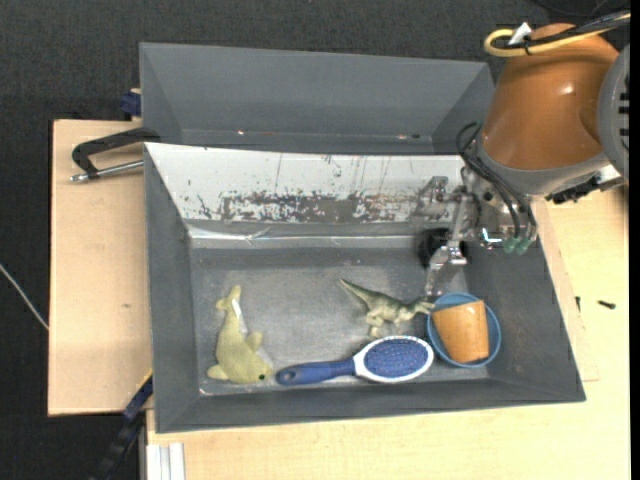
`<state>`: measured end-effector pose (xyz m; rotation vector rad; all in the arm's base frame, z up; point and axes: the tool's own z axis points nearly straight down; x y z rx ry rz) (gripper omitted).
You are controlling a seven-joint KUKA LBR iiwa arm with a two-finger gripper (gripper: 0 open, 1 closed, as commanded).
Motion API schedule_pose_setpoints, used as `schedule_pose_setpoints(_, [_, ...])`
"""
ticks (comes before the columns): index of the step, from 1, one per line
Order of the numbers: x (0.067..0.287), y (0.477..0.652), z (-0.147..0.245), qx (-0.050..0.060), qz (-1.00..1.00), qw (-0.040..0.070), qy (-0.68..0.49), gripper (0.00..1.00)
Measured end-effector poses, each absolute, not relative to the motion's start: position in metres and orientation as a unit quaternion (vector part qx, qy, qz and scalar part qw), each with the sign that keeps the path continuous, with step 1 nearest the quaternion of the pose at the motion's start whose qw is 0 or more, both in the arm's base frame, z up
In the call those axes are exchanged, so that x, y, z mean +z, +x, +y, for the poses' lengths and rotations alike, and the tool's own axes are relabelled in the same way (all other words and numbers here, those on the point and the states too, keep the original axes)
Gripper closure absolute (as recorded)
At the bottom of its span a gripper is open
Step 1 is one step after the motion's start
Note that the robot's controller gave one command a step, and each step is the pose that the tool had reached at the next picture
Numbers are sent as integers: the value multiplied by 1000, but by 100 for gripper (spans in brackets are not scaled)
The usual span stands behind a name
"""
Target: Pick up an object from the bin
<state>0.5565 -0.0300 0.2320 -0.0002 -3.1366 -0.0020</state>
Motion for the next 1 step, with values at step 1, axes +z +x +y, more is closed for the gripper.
schedule_pose_setpoints(1, [70,542,-75,-1,-992,-2,123,0])
